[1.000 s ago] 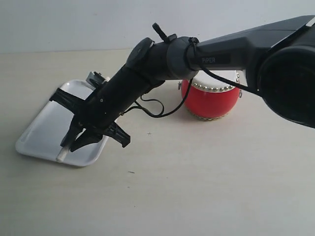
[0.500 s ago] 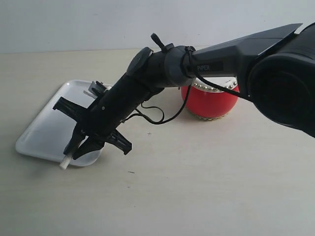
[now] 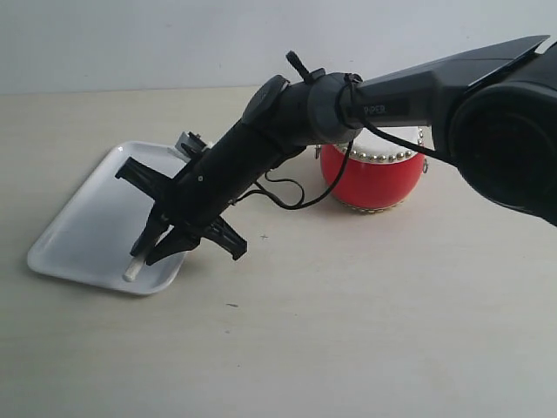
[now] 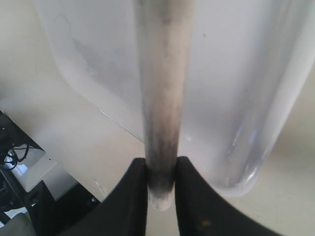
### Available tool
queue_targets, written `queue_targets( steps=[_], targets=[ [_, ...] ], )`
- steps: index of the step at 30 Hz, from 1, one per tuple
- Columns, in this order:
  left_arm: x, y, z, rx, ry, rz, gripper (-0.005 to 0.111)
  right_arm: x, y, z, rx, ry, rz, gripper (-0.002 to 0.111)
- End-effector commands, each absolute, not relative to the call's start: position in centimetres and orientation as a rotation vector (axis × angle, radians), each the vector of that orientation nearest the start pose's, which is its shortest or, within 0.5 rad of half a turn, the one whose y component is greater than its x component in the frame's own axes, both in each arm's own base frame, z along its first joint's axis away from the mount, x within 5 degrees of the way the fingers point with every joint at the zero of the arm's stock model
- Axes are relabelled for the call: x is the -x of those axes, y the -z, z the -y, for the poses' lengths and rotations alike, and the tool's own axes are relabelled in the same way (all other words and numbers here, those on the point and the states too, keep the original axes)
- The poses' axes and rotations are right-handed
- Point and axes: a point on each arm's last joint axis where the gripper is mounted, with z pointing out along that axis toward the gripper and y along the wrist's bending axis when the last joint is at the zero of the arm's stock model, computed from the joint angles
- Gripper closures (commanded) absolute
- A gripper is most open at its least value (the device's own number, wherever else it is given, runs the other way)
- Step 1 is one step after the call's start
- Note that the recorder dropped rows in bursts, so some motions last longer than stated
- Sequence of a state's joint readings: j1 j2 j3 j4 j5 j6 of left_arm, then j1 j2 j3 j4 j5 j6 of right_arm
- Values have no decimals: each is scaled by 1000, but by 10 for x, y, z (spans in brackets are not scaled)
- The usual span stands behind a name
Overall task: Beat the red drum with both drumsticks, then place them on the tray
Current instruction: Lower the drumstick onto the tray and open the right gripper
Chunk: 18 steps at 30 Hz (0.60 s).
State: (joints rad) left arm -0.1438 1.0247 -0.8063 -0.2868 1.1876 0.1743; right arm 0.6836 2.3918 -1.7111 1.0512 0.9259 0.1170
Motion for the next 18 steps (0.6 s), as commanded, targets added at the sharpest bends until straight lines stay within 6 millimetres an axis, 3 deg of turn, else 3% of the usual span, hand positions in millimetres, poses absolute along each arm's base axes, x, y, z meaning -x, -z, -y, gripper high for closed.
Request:
queue_targets(
  steps=[1,12,18],
  targets=[
    [-155,-288,47,-341,413,-2836,107,-333,-108,-351,-66,-1341,-3117,108],
    [-155,-288,47,-339,424,-2839,107,-333,-108,-350,-55,-1334,-3123,107],
    [-155,-288,48,-352,429,-2840,107,-333,-107,-349,-40,-1310,-3122,93]
  ],
)
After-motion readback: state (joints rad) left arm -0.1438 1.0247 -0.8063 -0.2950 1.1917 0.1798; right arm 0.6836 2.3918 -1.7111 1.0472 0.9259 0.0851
